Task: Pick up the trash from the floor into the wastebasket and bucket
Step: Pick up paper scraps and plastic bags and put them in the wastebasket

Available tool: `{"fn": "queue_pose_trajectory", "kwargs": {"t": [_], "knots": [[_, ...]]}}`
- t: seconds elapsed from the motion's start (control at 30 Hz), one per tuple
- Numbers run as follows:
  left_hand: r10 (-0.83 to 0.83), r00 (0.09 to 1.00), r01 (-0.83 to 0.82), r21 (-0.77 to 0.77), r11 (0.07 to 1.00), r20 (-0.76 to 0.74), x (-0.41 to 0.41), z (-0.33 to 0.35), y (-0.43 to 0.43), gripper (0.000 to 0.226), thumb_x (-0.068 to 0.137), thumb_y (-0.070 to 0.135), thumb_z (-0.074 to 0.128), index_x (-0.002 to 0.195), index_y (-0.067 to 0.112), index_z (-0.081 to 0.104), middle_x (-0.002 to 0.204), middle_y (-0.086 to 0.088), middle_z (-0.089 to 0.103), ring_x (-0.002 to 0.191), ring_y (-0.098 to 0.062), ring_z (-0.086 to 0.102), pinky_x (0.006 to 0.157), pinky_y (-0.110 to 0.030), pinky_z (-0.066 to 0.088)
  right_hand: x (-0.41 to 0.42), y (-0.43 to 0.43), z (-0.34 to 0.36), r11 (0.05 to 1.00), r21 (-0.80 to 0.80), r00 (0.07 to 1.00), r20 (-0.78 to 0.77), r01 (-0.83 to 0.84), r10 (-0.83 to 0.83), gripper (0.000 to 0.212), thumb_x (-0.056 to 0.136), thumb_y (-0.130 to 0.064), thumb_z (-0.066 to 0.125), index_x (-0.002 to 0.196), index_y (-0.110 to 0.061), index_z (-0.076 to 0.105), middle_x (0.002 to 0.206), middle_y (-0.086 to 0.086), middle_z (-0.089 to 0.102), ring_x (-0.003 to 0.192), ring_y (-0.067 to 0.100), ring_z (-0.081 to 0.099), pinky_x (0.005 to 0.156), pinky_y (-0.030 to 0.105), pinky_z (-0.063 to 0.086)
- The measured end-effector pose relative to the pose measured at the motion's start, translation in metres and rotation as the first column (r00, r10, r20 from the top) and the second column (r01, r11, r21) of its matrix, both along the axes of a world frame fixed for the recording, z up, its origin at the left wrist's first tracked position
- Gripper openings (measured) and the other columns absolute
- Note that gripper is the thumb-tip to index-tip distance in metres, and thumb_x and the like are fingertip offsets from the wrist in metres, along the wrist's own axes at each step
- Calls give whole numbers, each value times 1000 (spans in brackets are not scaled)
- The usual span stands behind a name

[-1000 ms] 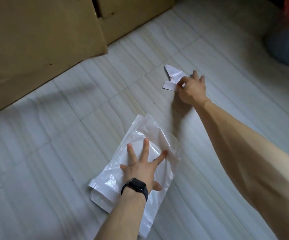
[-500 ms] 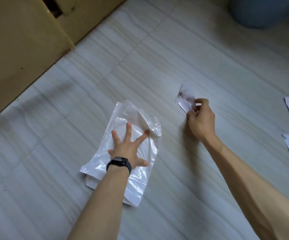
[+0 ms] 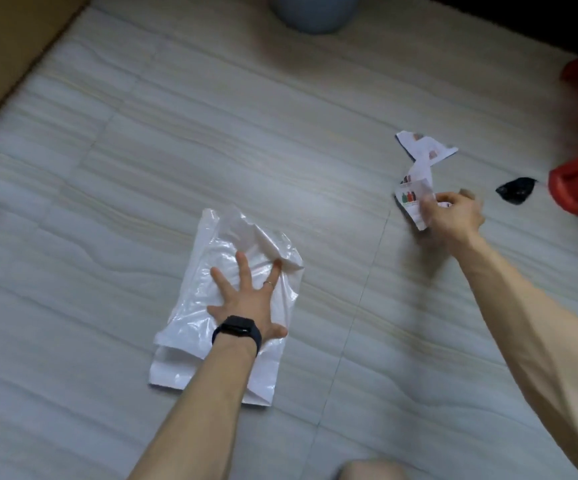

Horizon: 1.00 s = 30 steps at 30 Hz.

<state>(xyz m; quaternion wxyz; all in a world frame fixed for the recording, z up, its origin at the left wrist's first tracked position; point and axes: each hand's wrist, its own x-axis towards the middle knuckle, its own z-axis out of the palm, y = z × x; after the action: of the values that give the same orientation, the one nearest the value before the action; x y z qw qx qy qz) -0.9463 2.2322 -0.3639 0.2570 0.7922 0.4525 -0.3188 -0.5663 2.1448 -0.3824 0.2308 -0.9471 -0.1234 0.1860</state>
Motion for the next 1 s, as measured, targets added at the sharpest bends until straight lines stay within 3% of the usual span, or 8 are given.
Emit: {"fn": "queue_pose_trajectory", "kwargs": {"t": [0.13, 0.23, 0.33, 0.4, 0.57, 0.77, 0.9, 1.0], "knots": [[-5, 1000, 5, 10, 1000, 6, 1, -3, 3, 124, 63, 65, 80, 137, 67, -20, 147, 4, -50, 137, -54, -32, 94, -75, 39, 10, 1, -10, 985, -146, 996, -24, -93, 90, 35, 78, -43, 60, 104, -23, 70, 142, 4, 44, 134, 34, 38, 111, 34, 33], [-4, 1000, 4, 14, 1000, 10, 1, -1, 5, 125, 62, 64, 81, 136, 68, -20, 148, 5, -49, 137, -54, -33, 90, -70, 46, -19, 3, -13, 969, -146, 980, -4, -198, 200, 28, 86, -30, 56, 100, -9, 67, 134, 15, 50, 127, 37, 43, 102, 30, 34], [-6, 1000, 6, 13, 1000, 22, 1, -1, 5, 125, 61, 65, 81, 134, 70, -21, 148, 7, -49, 136, -54, -33, 88, -67, 49, -79, -24, -3, 943, -115, 948, 11, -314, 317, 35, 82, -35, 46, 73, -5, 61, 88, 24, 62, 96, 43, 58, 76, 42, 41], [16, 1000, -16, 0, 1000, 26, 0, -2, 6, 126, 60, 65, 82, 132, 71, -21, 147, 8, -49, 136, -53, -34, 89, -67, 49, -126, -72, 2, 937, -83, 941, -8, -339, 339, 33, 86, -38, 51, 61, -17, 48, 69, 17, 54, 78, 42, 59, 63, 36, 30], [16, 999, -15, -4, 1000, 52, 1, 1, 12, 126, 57, 64, 83, 132, 72, -17, 149, 9, -46, 135, -54, -34, 94, -69, 45, -234, -185, -3, 961, -5, 955, -114, -275, 273, 26, 90, -21, 62, 72, -23, 43, 80, 0, 50, 80, 30, 49, 67, 32, 25], [-15, 998, 13, 25, 1000, 66, 3, 0, 13, 122, 59, 64, 82, 138, 70, -11, 156, 7, -34, 137, -57, -28, 107, -69, 32, -212, -175, -8, 917, -3, 911, -114, -400, 397, 21, 90, -18, 64, 77, -18, 47, 90, -1, 51, 88, 24, 48, 71, 29, 27], [3, 997, -9, 73, 997, 80, -5, 5, -10, 89, 76, 51, 75, 143, 63, 17, 163, 5, -4, 143, -53, 5, 102, -57, 40, -215, -171, -10, 920, -10, 915, -108, -392, 388, 17, 92, -19, 60, 82, -19, 46, 101, 10, 56, 99, 30, 51, 74, 30, 27], [-97, 983, 57, 236, 970, 159, -20, 10, -45, 51, 92, 32, 56, 133, 60, 42, 137, -4, 46, 113, -40, 54, 81, -41, 48, -219, -167, -13, 928, -24, 927, -75, -371, 368, 9, 92, -19, 58, 90, -10, 57, 107, 16, 59, 104, 33, 52, 80, 34, 32]]}}
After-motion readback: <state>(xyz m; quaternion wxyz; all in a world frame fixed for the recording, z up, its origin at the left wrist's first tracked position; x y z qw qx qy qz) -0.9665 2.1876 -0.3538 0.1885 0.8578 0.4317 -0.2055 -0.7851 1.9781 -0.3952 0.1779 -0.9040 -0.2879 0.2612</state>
